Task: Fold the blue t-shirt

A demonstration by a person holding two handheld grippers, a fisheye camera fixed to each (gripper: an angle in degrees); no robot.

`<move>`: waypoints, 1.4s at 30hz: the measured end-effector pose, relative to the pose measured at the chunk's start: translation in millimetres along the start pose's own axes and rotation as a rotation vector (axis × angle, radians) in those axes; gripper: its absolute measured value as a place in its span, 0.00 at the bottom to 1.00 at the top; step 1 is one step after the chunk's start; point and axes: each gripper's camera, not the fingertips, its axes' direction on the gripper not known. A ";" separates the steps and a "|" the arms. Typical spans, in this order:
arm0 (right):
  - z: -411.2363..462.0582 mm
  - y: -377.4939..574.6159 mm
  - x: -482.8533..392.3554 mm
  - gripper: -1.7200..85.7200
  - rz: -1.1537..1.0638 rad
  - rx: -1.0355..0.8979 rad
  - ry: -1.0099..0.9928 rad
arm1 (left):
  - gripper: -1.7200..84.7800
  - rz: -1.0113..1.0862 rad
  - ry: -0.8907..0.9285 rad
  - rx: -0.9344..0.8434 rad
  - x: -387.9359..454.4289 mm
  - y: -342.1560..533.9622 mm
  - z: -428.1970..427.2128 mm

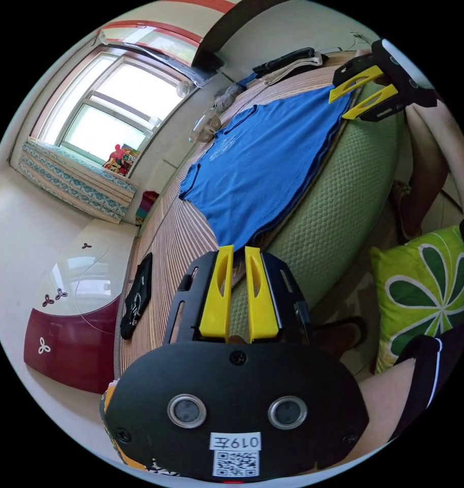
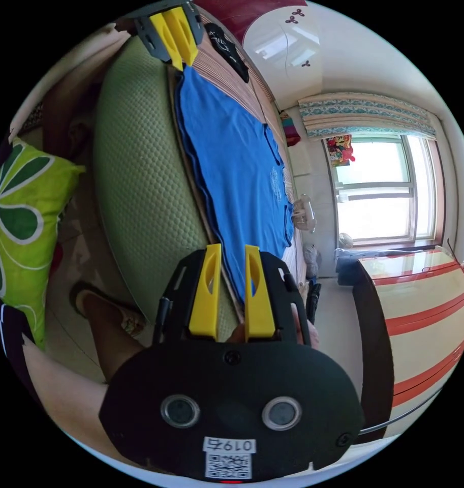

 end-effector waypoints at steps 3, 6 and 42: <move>2.9 -6.2 -13.0 0.09 0.008 0.005 -0.009 | 0.05 0.035 0.050 0.023 15.1 -4.4 -1.6; 6.6 -10.7 -21.4 0.08 0.023 0.006 -0.020 | 0.07 0.061 0.065 -0.003 29.9 -10.4 4.9; 32.8 -21.8 -71.4 0.07 -0.045 -0.106 0.097 | 0.03 0.298 -0.129 -0.048 135.0 -45.9 10.5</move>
